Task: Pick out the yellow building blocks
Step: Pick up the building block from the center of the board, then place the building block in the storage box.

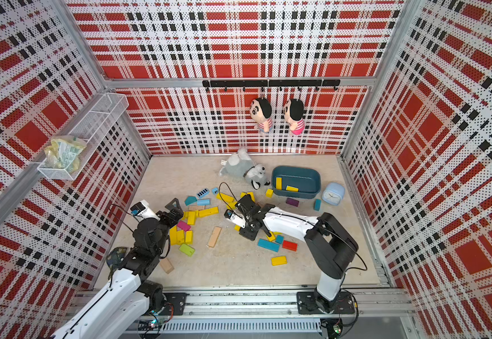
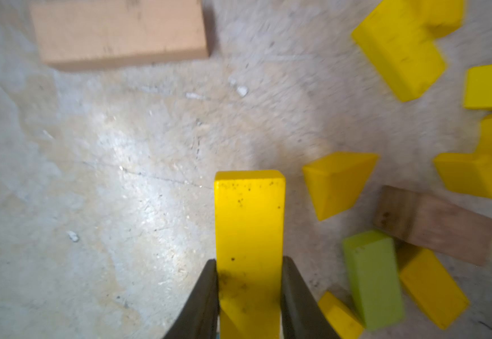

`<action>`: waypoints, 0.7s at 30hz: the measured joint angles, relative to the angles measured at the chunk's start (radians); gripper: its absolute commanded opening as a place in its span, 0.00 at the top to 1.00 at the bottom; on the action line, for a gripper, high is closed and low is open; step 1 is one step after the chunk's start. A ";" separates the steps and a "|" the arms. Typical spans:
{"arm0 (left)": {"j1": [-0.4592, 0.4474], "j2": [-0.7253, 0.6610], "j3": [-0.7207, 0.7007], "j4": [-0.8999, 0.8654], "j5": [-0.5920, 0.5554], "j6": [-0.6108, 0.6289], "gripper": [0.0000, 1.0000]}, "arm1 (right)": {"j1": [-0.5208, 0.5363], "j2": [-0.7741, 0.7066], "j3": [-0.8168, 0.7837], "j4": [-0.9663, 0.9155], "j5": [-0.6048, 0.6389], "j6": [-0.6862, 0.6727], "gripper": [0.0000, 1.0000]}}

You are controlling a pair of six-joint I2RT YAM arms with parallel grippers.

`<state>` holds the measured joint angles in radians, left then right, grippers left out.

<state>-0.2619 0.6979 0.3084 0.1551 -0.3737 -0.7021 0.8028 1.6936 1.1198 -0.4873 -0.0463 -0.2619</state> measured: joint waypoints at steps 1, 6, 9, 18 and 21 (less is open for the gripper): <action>0.000 0.004 0.000 0.000 0.001 0.000 0.02 | -0.013 -0.030 0.002 0.021 0.001 0.032 0.95; 0.000 0.023 0.000 0.000 0.003 0.000 0.02 | -0.117 -0.072 0.095 0.039 0.033 0.213 1.00; 0.000 0.029 0.001 0.001 -0.006 -0.005 0.02 | -0.188 -0.072 0.148 0.041 0.074 0.334 1.00; -0.001 0.137 0.039 0.029 -0.047 -0.004 0.01 | -0.365 0.022 0.283 -0.004 0.153 0.613 1.00; -0.005 0.202 0.061 0.053 -0.045 -0.004 0.00 | -0.410 0.078 0.317 -0.021 0.171 0.663 1.00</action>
<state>-0.2672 0.9001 0.3691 0.2085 -0.4187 -0.7063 0.3927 1.7714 1.4372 -0.5083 0.1249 0.4015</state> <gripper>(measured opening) 0.992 0.328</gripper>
